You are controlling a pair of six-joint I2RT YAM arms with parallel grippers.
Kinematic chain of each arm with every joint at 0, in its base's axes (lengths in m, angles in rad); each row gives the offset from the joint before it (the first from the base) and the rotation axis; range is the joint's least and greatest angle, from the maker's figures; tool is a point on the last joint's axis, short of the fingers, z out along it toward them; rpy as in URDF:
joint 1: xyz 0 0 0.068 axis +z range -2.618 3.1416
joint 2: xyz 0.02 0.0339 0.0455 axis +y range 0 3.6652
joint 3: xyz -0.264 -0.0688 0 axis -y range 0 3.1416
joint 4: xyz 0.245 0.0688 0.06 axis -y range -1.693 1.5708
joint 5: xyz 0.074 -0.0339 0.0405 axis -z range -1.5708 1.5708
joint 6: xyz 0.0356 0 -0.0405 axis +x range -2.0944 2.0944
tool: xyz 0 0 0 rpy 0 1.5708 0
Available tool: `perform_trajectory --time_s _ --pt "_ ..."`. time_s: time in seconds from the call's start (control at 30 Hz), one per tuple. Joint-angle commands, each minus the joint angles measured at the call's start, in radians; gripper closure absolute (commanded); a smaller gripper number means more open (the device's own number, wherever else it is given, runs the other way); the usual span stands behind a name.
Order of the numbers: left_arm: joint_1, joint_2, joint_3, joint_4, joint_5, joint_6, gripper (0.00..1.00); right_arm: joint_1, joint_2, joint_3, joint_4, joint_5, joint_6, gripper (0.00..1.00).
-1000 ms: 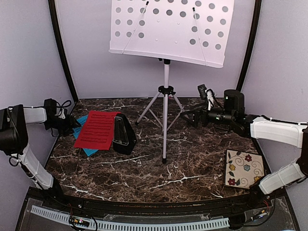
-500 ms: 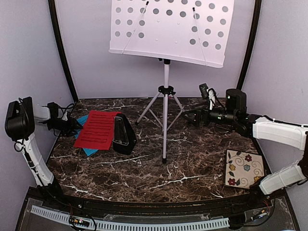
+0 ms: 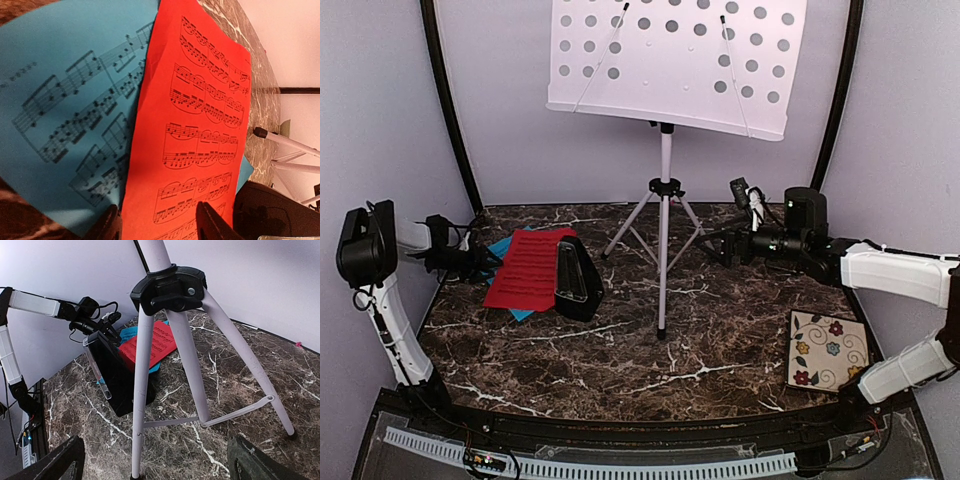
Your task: Set up the instrument practice props
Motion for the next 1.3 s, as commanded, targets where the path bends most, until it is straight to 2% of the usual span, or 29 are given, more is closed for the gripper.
perform_trajectory --time_s 0.0,0.3,0.5,0.6,0.73,0.93,1.13,1.27 --pt "-0.031 0.015 -0.007 0.017 0.103 0.01 0.48 0.005 0.004 0.007 0.028 -0.001 0.002 0.0" --pt "-0.055 0.016 -0.045 0.148 0.232 -0.074 0.49 0.006 0.009 0.014 0.029 -0.001 0.003 0.0" --pt "-0.088 -0.051 -0.04 0.082 0.114 -0.029 0.5 0.009 0.005 0.018 0.024 0.003 0.007 0.0" --pt "-0.129 -0.234 -0.123 0.107 -0.03 -0.028 0.52 0.014 -0.007 0.013 0.02 0.012 0.006 0.0" --pt "-0.236 -0.512 -0.265 0.135 -0.341 0.121 0.51 0.016 -0.012 0.008 0.026 0.011 0.006 0.0" --pt "-0.341 -0.789 -0.44 0.188 -0.618 0.483 0.47 0.016 -0.009 0.016 0.029 0.004 0.001 0.0" --pt "-0.536 -0.999 -0.628 0.264 -0.742 0.68 0.41 0.018 -0.01 0.011 0.056 -0.001 0.017 0.0" --pt "-0.631 -1.127 -0.724 0.284 -0.762 0.75 0.35 0.017 -0.007 0.012 0.064 -0.007 0.015 0.0"
